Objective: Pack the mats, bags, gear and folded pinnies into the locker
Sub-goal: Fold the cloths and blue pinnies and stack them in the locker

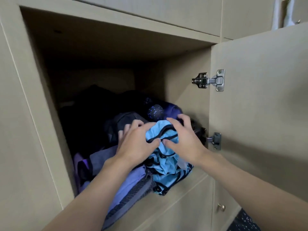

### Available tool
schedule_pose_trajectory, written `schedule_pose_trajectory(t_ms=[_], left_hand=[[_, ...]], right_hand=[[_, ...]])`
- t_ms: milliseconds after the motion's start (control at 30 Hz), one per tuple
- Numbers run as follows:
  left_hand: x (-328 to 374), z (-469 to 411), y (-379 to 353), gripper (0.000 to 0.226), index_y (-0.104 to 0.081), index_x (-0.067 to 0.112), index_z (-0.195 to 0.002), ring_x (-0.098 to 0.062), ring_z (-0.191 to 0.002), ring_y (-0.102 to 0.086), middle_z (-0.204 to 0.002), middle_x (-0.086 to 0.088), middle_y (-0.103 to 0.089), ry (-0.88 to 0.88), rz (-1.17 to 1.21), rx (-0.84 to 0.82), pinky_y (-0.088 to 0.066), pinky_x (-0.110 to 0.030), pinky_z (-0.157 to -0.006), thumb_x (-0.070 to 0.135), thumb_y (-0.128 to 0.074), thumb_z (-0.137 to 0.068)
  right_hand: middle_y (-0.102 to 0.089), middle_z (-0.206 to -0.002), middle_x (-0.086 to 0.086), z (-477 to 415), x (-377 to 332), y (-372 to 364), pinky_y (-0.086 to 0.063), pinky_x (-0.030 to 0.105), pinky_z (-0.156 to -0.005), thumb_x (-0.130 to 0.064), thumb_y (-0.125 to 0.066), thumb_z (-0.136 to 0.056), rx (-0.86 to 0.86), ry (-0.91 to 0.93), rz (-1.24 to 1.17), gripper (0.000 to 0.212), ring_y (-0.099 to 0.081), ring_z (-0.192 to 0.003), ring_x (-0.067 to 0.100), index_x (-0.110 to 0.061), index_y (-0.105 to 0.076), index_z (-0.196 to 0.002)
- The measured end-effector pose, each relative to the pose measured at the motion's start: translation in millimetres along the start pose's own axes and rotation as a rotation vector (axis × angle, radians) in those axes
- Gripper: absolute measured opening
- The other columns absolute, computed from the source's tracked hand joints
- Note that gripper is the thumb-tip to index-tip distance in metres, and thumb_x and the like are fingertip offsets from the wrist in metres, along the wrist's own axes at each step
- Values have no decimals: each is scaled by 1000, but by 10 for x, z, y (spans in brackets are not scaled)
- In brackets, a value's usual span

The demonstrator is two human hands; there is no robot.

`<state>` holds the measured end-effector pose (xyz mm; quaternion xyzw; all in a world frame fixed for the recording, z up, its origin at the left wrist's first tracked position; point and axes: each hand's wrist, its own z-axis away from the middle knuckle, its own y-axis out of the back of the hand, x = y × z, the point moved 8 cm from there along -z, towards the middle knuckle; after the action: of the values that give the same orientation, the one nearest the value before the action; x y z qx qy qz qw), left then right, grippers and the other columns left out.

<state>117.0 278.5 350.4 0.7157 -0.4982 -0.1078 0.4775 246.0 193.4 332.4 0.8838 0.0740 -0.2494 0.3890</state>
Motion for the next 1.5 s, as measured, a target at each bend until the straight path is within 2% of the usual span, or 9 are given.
schedule_pose_trajectory(t_ms=[133, 233, 400, 667, 800, 933, 1133, 1267, 1500], left_hand=[[-49, 99, -157, 66, -23, 35, -155, -22, -137, -15, -150, 0, -20, -32, -309, 72, -18, -42, -108, 57, -44, -96], [-43, 177, -165, 65, -36, 23, -150, -23, -124, -30, -134, -3, -37, -98, -343, 185, -31, -44, -101, 53, -47, -93], [-26, 248, -240, 45, -51, 32, -132, -17, -113, -52, -126, 7, -54, -194, -349, 176, -34, -34, -94, 50, -36, -93], [-102, 389, -356, 56, -60, 28, -132, -19, -123, -51, -131, 4, -60, -160, -413, 121, -29, -40, -99, 56, -39, -89], [-130, 394, -398, 60, -56, 30, -138, -24, -132, -44, -136, 5, -58, -122, -435, 82, -29, -45, -106, 55, -34, -89], [-140, 373, -439, 64, -51, 29, -143, -17, -142, -38, -138, 5, -58, -137, -420, 62, -15, -40, -116, 55, -32, -88], [-127, 367, -492, 68, -40, 34, -146, -4, -135, -41, -144, 14, -51, -145, -432, 10, -17, -33, -110, 66, -18, -90], [-111, 293, -556, 65, -36, 36, -149, -8, -136, -39, -146, 14, -49, -110, -428, -59, -16, -36, -110, 69, -22, -94], [-147, 293, -581, 67, -28, 36, -152, -10, -142, -29, -153, 14, -39, -90, -427, -121, -13, -41, -114, 70, -21, -94]], right_hand=[[-33, -152, 0, 32, -73, -124, -37, 41, -105, -39, -64, -90, 123, 200, 441, 61, -33, -133, 25, -24, -42, -145], [-50, -142, 0, 59, -85, -144, -42, 42, -101, -37, -67, -87, 183, 277, 505, 57, -42, -127, 26, -23, -49, -139], [-53, -142, 1, 84, 73, -298, -33, 37, -107, -47, -37, -94, 48, 265, 588, 58, -49, -127, 24, -16, -48, -142], [-33, -158, 5, 283, 145, -335, -8, 47, -121, -65, -21, -97, 8, 304, 570, 72, -19, -150, 24, -20, -36, -151], [-39, -155, 6, 276, 198, -400, -10, 48, -121, -65, -25, -97, -25, 281, 674, 71, -27, -148, 22, -21, -36, -151], [-45, -151, 7, 270, 192, -433, -8, 50, -121, -63, -26, -96, -43, 279, 720, 73, -39, -142, 19, -14, -42, -148], [-47, -150, 10, 242, 242, -478, -8, 53, -121, -63, -20, -96, -91, 297, 747, 77, -39, -142, 17, -11, -41, -147], [-47, -149, 12, 224, 265, -506, -1, 52, -120, -62, -10, -93, -138, 281, 768, 82, -40, -141, 20, -9, -39, -148], [-52, -144, 11, 237, 271, -512, -5, 50, -119, -60, -20, -94, -120, 251, 776, 77, -45, -137, 19, -8, -46, -144]])
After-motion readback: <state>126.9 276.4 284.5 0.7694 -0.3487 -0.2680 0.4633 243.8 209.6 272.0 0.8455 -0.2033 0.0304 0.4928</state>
